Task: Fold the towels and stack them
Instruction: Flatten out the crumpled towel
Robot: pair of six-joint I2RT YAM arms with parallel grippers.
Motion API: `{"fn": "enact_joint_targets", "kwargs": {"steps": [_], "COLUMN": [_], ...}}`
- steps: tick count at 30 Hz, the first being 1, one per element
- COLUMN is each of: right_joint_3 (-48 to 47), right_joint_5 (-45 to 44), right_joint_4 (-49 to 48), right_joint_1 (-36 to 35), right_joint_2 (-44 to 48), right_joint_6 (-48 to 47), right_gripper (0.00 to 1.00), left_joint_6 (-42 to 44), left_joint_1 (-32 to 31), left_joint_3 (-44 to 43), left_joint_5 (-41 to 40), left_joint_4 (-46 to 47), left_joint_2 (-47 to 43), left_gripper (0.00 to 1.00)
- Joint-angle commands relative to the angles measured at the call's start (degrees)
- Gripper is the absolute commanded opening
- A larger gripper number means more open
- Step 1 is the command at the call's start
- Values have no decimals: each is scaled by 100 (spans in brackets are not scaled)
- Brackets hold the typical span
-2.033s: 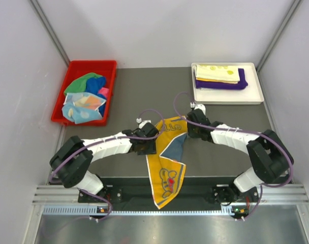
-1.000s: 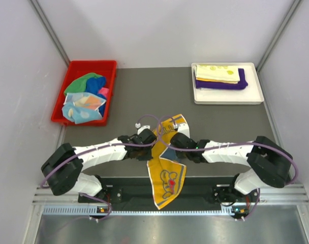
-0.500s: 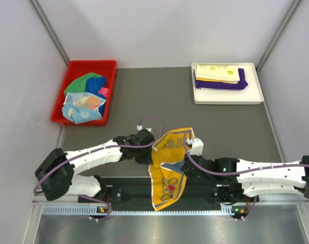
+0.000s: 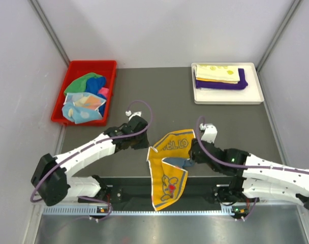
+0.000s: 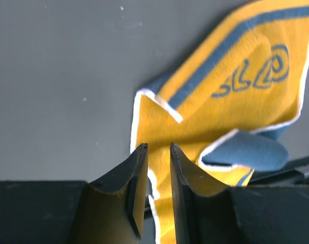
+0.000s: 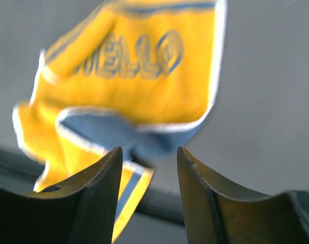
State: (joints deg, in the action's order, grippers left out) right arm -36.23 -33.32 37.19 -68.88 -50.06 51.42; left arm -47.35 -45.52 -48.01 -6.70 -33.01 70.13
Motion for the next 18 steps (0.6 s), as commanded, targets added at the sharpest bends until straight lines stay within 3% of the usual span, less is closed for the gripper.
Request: {"fn": "enact_joint_targets", "kwargs": {"steps": [1, 3, 9, 12, 18], "right_joint_3": [-236, -236, -227, -139, -113], "right_joint_5": [70, 369, 826, 1081, 1381], "right_joint_4": [-343, -581, -1072, -1345, -1583], "right_joint_1": [839, 1426, 2246, 2528, 2871], "right_joint_2": [172, 94, -205, -337, -592], "right_joint_6": [-921, -1344, -1863, -1960, -2118], "right_gripper": [47, 47, 47, 46, 45], "left_joint_6": [34, -54, -573, -784, -933], "left_joint_1": [174, 210, 219, 227, 227], "left_joint_3": [-165, -183, 46, 257, 274], "left_joint_5": [211, 414, 890, 776, 793], "left_joint_4": [505, 673, 1139, 1428, 1640], "left_joint_2": [500, 694, 1012, 941, 1152], "left_gripper": [29, 28, 38, 43, 44]}}
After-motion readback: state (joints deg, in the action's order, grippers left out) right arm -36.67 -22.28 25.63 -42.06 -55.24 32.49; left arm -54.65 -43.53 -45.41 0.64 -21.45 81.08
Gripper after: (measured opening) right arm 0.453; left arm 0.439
